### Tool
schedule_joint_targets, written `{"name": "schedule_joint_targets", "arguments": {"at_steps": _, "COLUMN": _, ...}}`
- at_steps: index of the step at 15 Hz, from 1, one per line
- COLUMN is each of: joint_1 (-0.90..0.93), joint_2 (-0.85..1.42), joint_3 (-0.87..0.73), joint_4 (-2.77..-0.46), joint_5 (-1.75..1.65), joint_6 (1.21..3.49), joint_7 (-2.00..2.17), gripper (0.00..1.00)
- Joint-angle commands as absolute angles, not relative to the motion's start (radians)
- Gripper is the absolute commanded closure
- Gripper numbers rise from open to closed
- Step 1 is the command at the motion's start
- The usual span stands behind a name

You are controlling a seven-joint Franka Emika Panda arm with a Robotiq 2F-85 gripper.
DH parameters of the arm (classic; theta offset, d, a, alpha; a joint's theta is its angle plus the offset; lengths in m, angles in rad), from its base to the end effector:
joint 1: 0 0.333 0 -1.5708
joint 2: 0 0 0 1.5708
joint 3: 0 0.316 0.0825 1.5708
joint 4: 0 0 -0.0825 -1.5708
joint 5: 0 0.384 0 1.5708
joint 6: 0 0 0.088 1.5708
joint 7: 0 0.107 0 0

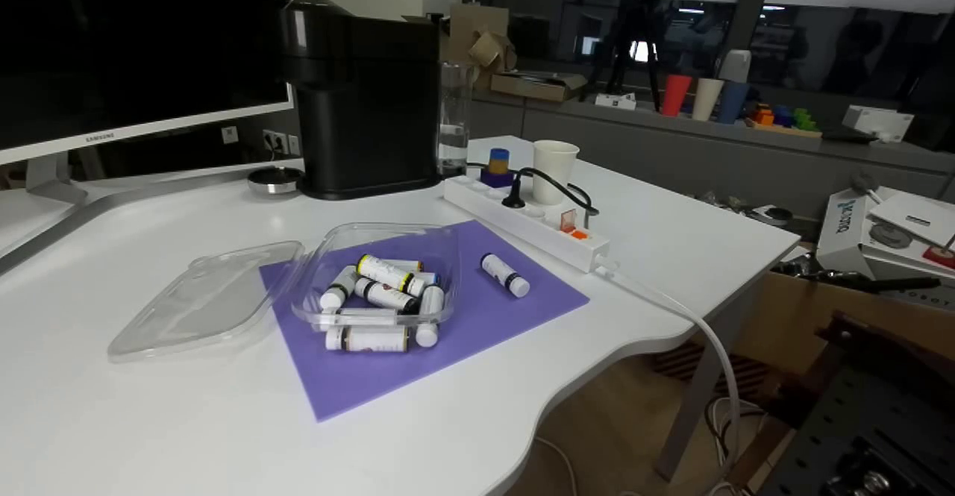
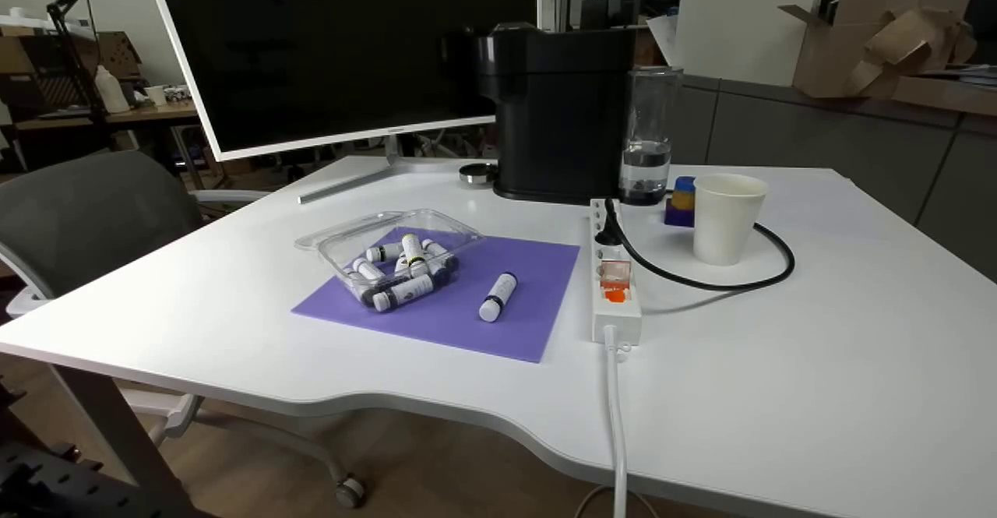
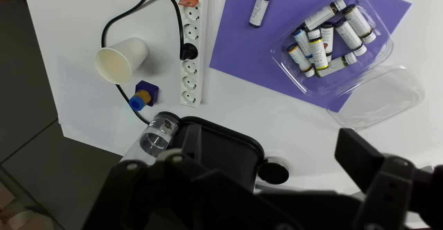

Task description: Close the plastic box on the table

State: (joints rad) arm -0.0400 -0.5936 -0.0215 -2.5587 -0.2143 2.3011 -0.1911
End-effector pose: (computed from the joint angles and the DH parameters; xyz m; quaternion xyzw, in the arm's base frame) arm 0.3954 -0.0293 0.4981 0.9749 0.1212 0.1548 0.1046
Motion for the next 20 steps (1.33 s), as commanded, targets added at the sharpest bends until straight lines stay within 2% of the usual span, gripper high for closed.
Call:
{"name": "schedule_joint_targets", "arguments": {"at_steps": 1, "joint_1": -0.031, "joint_2": -0.497, "joint_3": 0.014, "joint_4": -2.589, "joint_5": -0.282, "joint_6": 2.398, "joint_7": -0.187, "gripper": 0.00}}
{"name": "schedule_joint_targets", "arguments": {"at_steps": 9, "joint_1": 0.016, "joint_2": -0.485, "joint_3": -0.005, "joint_4": -2.615, "joint_5": -0.218, "joint_6": 2.367, "joint_7": -0.224, "gripper": 0.00}}
{"name": "schedule_joint_targets", "arguments": {"at_steps": 10, "joint_1": -0.019, "joint_2": -0.575, "joint_3": -0.021, "joint_4": -2.573, "joint_5": -0.221, "joint_6": 2.306, "joint_7": -0.214, "gripper": 0.00}}
{"name": "schedule_joint_targets", "arguments": {"at_steps": 20, "joint_1": 0.014, "joint_2": -0.401, "joint_3": 0.019, "joint_4": -2.625, "joint_5": -0.253, "joint_6": 2.417, "joint_7": -0.210, "gripper": 0.00}}
